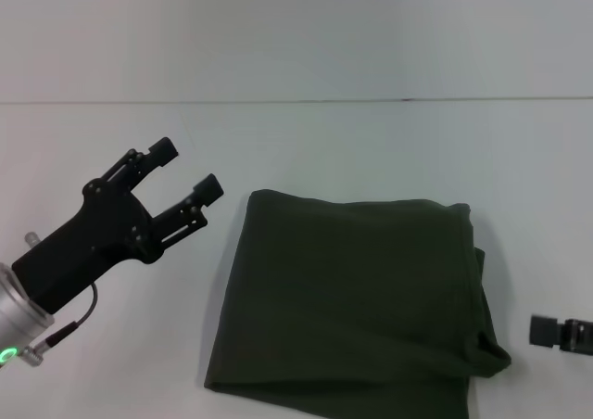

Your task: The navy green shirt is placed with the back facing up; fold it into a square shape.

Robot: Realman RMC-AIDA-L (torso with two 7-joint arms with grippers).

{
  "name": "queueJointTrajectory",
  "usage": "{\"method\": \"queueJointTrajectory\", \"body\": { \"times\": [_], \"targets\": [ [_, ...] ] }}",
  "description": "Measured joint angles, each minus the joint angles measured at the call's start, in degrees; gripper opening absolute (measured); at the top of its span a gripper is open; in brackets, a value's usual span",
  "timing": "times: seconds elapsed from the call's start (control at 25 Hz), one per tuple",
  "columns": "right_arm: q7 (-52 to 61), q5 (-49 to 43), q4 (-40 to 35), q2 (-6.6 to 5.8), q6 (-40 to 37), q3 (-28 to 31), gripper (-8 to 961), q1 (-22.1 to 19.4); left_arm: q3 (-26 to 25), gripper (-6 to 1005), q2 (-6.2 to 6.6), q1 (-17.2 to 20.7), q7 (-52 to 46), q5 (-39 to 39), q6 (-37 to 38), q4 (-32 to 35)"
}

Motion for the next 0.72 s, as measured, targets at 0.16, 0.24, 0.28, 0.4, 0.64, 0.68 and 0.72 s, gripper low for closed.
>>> {"method": "queueJointTrajectory", "body": {
  "times": [0.16, 0.24, 0.28, 0.4, 0.64, 0.68, 0.72],
  "targets": [
    [-0.1, -3.52, 0.06, 0.46, 0.95, 0.0, 760, 2.06, -0.11, 877, -0.09, 0.11, -0.04, -1.24, -0.12, -0.76],
    [-0.06, -4.03, 0.07, 0.53, 1.15, -0.01, 787, 2.56, -0.13, 877, -0.09, 0.2, -0.03, -1.41, -0.15, -0.76],
    [-0.04, -4.44, 0.09, 0.57, 1.54, 0.0, 801, 3.12, -0.14, 877, -0.08, 0.23, -0.01, -1.43, -0.16, -0.76],
    [0.3, -4.72, 0.21, 0.78, 2.61, -0.2, 841, 4.26, -0.15, 877, -0.07, 0.27, 0.0, -1.6, -0.18, -0.76],
    [3.49, -4.77, 0.95, 1.16, 6.65, -4.62, 832, 6.53, -0.19, 876, 0.0, 0.26, -0.07, -1.9, -0.17, -0.75],
    [3.9, -4.78, 0.98, 1.27, 7.04, -5.33, 831, 6.83, -0.2, 876, 0.0, 0.26, -0.08, -1.91, -0.17, -0.75],
    [4.25, -4.78, 0.98, 1.34, 7.41, -5.86, 831, 7.09, -0.2, 876, 0.0, 0.26, -0.08, -1.92, -0.17, -0.75]
  ]
}}
